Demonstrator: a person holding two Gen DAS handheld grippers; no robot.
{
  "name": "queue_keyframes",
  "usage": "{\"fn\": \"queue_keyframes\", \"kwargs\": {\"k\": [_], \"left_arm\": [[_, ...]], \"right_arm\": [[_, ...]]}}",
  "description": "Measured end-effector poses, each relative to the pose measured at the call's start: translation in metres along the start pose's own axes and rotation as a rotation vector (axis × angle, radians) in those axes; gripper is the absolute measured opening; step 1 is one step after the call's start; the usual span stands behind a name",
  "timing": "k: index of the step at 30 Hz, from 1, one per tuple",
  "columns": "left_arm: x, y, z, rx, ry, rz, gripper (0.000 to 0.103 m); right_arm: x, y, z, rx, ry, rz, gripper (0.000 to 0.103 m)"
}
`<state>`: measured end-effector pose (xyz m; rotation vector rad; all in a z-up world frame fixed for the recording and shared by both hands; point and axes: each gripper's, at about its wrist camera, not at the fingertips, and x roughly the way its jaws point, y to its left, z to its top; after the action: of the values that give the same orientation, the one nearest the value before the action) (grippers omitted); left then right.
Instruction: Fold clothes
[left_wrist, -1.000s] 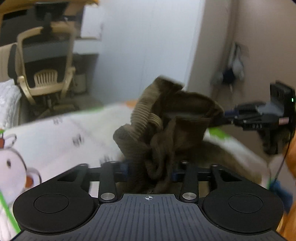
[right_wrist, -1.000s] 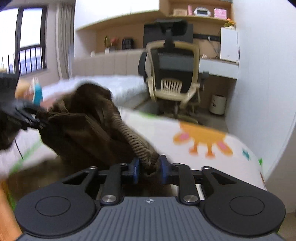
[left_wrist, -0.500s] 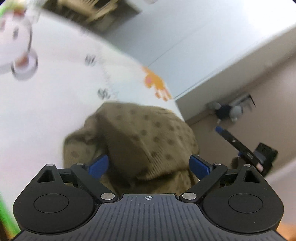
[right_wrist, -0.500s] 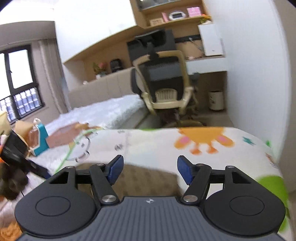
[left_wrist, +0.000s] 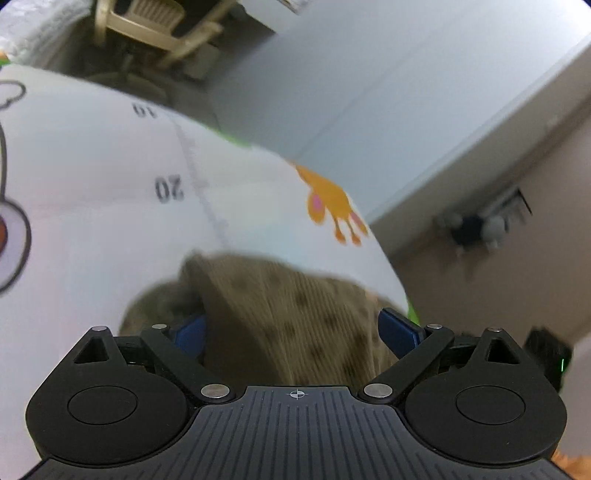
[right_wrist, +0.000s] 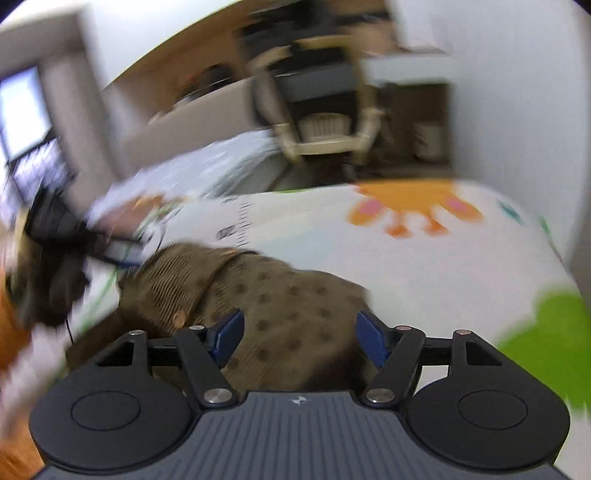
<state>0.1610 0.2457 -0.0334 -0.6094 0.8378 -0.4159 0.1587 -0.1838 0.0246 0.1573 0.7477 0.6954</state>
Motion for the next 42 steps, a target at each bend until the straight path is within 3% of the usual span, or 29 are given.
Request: {"fn": "queue_keyframes", "kwargs": {"k": [4,6,11,15,18,19,20,21,22,23,26,30,33,35,37,39,41,42], "left_arm": [[0.020,0.008,-0.013,-0.026,0.040,0.029,0.098],[0.024,0.010,-0.011,-0.045,0.025,0.016,0.098],[0.021,0.016,0.011,-0.070,-0.044,0.038,0.098],[0.009,0.029,0.014,-0.128,-0.063,0.036,0.098],[0.008,0.025,-0.006,-0.145,-0.019,0.005,0.097],[0.010,0.019,-0.011,-0.117,-0.018,0.030,0.094],[0.013,0.011,-0.015,-0.080,-0.022,0.064,0.067],[0.014,0.004,-0.016,-0.043,-0.023,0.093,0.049],[0.009,-0.006,-0.014,-0.004,-0.041,0.104,0.024],[-0.001,-0.018,-0.010,0.038,-0.071,0.105,0.018],[-0.033,-0.053,-0.005,0.157,-0.153,0.097,0.015],[-0.074,-0.090,-0.033,0.261,-0.140,0.071,0.015],[-0.069,-0.081,-0.072,0.234,-0.025,0.092,0.018],[-0.057,-0.064,-0.098,0.188,0.077,0.116,0.037],[-0.045,-0.044,-0.116,0.125,0.172,0.148,0.047],[-0.051,-0.031,-0.112,0.073,0.161,0.125,0.056],[-0.065,-0.027,-0.096,0.031,0.080,0.078,0.094],[-0.072,-0.025,-0.087,0.013,0.024,0.045,0.097]], "right_arm": [[0.028,-0.015,-0.010,0.167,0.052,0.054,0.068],[0.060,-0.011,-0.010,0.182,0.080,0.087,0.067],[0.127,0.005,0.038,0.021,0.038,0.055,0.065],[0.132,0.010,0.052,-0.048,0.064,0.070,0.063],[0.118,0.013,0.035,-0.103,0.080,0.072,0.050],[0.114,0.013,0.030,-0.113,0.073,0.069,0.039],[0.110,0.016,0.027,-0.129,0.058,0.064,0.028],[0.103,0.018,0.029,-0.143,0.039,0.058,0.024],[0.095,0.021,0.033,-0.165,0.011,0.050,0.018],[0.084,0.027,0.038,-0.192,-0.026,0.049,0.016],[0.047,0.039,0.043,-0.239,-0.091,0.070,0.016],[0.009,0.041,0.020,-0.238,-0.086,0.081,0.016],[0.002,0.032,-0.019,-0.181,-0.010,0.079,0.016],[0.006,0.024,-0.046,-0.140,0.064,0.055,0.022],[0.007,0.016,-0.066,-0.121,0.112,0.021,0.034],[-0.006,0.010,-0.064,-0.108,0.079,0.017,0.041],[-0.021,0.006,-0.051,-0.093,0.014,0.025,0.061],[-0.027,0.005,-0.043,-0.080,-0.020,0.039,0.066]]}}
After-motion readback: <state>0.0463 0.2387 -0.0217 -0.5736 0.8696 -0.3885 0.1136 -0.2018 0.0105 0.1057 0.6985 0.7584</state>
